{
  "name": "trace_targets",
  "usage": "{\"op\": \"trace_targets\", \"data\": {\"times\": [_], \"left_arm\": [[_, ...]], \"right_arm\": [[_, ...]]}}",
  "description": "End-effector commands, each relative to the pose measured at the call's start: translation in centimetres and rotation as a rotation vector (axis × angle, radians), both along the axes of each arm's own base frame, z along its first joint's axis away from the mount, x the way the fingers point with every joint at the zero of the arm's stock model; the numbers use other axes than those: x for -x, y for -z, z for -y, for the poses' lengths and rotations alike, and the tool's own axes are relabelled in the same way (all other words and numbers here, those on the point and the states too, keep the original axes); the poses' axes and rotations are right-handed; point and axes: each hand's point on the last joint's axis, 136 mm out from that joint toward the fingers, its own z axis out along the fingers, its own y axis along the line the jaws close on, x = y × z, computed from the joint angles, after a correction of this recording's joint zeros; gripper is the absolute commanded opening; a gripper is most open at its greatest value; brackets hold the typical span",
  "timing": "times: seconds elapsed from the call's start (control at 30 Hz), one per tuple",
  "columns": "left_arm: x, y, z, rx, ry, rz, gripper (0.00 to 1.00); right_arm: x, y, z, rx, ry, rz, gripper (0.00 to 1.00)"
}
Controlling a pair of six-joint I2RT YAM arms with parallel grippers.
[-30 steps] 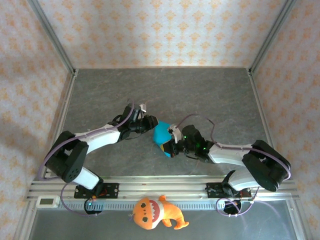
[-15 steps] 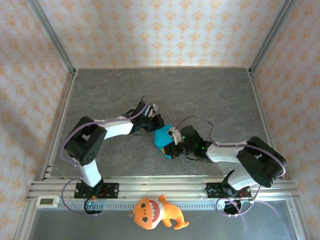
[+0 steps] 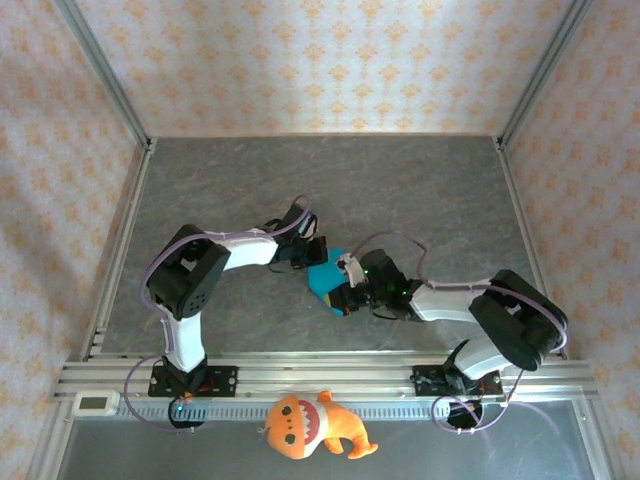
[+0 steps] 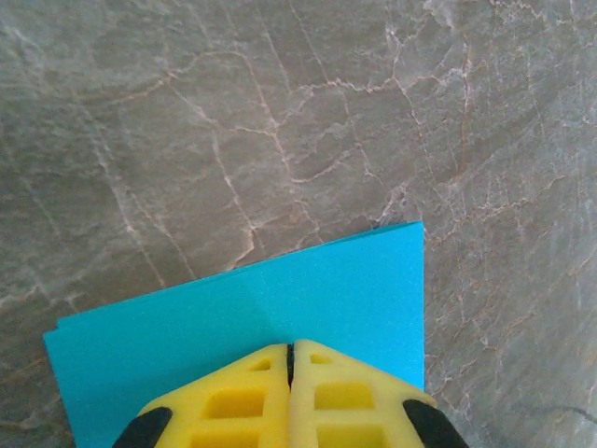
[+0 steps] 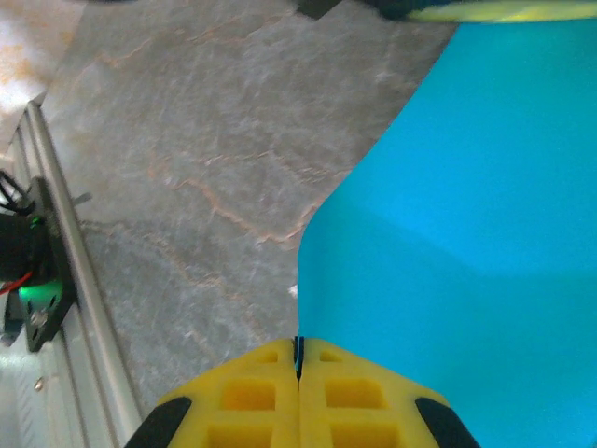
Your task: Fold a paper plane with a square sheet of paper (pick it up from the middle)
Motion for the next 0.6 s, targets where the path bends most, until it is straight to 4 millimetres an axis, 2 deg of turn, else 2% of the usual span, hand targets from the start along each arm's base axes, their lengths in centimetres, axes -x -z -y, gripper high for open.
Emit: {"op": "trace_targets", "data": {"times": [0.0, 0.57], "left_arm": [[1.4, 2.9, -1.1, -0.12, 0.022, -0.053, 0.0], [1.8, 3.3, -1.0, -0.127, 0.027, -0.063, 0.0]], "right_arm": [[-1.8, 0.4, 0.6, 0.042, 0.07, -0.028, 0.0], [-3.9, 1.8, 1.6, 0.132, 0.166, -0.057, 0.0]]}}
